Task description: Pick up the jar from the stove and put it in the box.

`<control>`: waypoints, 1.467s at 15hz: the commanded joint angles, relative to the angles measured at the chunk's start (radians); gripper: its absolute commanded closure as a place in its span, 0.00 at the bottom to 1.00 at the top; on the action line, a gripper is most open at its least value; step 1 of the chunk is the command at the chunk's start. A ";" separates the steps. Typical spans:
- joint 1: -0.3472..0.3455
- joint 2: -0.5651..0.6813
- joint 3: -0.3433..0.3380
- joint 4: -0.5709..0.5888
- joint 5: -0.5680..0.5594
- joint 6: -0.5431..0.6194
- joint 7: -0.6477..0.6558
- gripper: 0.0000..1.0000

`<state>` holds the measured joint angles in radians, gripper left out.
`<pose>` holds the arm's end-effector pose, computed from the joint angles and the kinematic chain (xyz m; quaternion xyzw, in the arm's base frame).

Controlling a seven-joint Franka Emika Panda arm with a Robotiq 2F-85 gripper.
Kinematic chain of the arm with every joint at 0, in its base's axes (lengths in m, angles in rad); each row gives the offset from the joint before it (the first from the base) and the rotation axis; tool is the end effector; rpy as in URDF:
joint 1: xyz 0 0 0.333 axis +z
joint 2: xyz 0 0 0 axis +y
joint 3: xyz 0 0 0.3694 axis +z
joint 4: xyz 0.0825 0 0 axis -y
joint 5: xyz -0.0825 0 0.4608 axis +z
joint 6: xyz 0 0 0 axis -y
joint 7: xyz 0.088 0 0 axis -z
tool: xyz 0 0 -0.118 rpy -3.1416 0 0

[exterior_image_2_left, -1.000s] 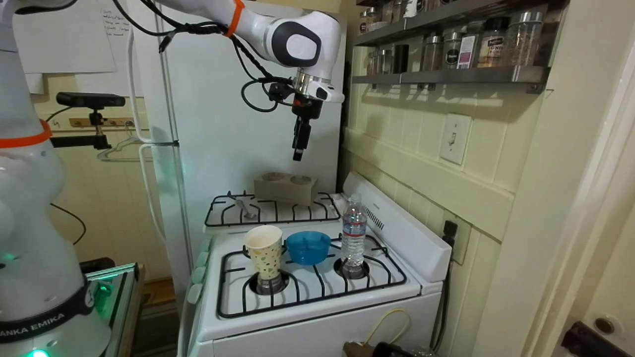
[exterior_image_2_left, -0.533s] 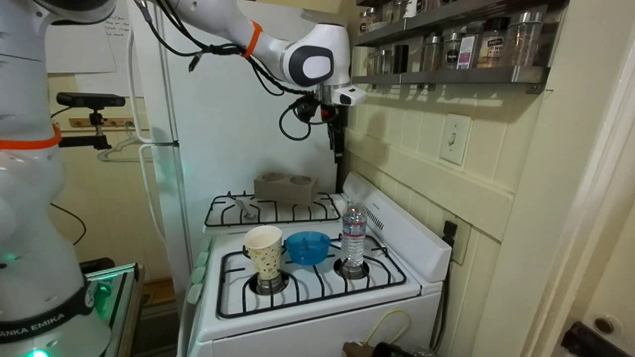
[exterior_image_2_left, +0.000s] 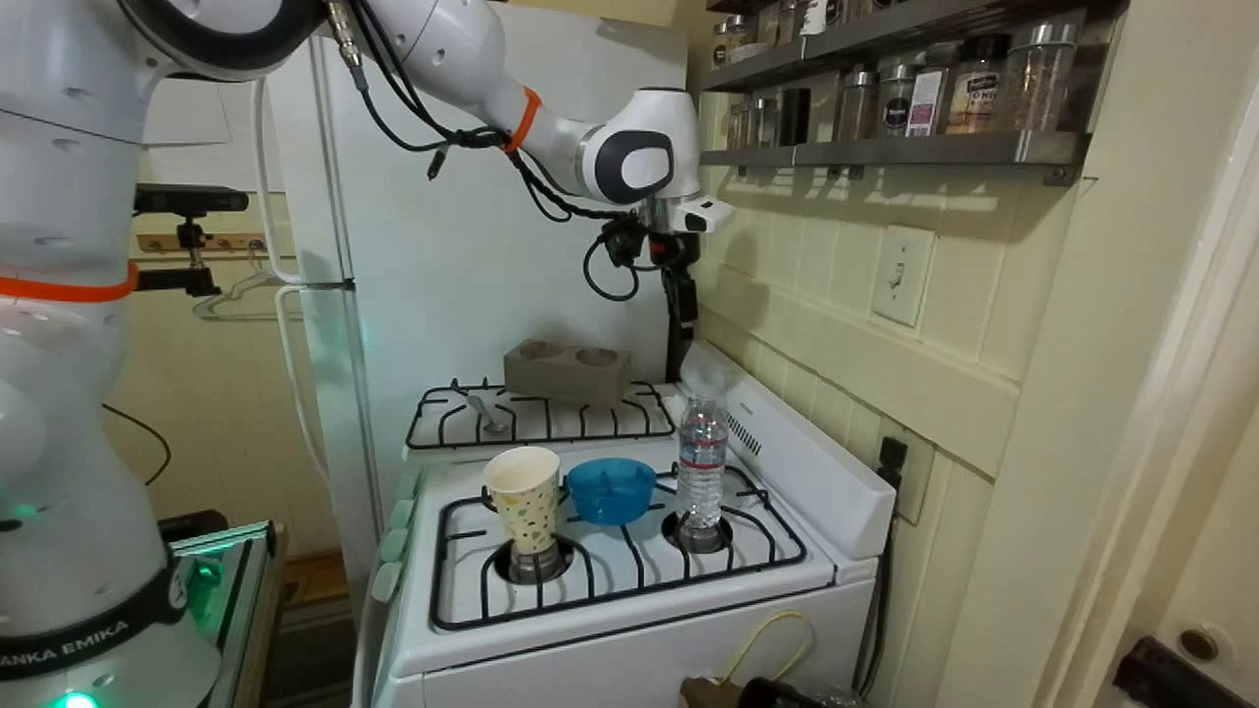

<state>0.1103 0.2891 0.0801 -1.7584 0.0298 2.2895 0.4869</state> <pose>0.7325 0.1373 0.4326 -0.9797 0.1578 -0.1064 0.0623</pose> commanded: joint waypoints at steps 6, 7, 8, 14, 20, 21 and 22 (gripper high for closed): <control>0.081 0.162 -0.069 0.087 -0.074 0.157 0.168 0.00; 0.094 0.193 -0.076 0.108 -0.082 0.160 0.181 0.00; 0.114 0.228 -0.089 0.130 -0.105 0.156 0.195 0.00; 0.172 0.389 -0.142 0.278 -0.160 0.086 0.177 0.00; 0.184 0.479 -0.162 0.372 -0.157 0.011 0.167 0.00; 0.186 0.488 -0.161 0.385 -0.157 -0.005 0.166 0.00; 0.187 0.493 -0.162 0.392 -0.156 -0.021 0.168 0.00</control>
<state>0.2766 0.7421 -0.0666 -1.4294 -0.1112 2.3375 0.6475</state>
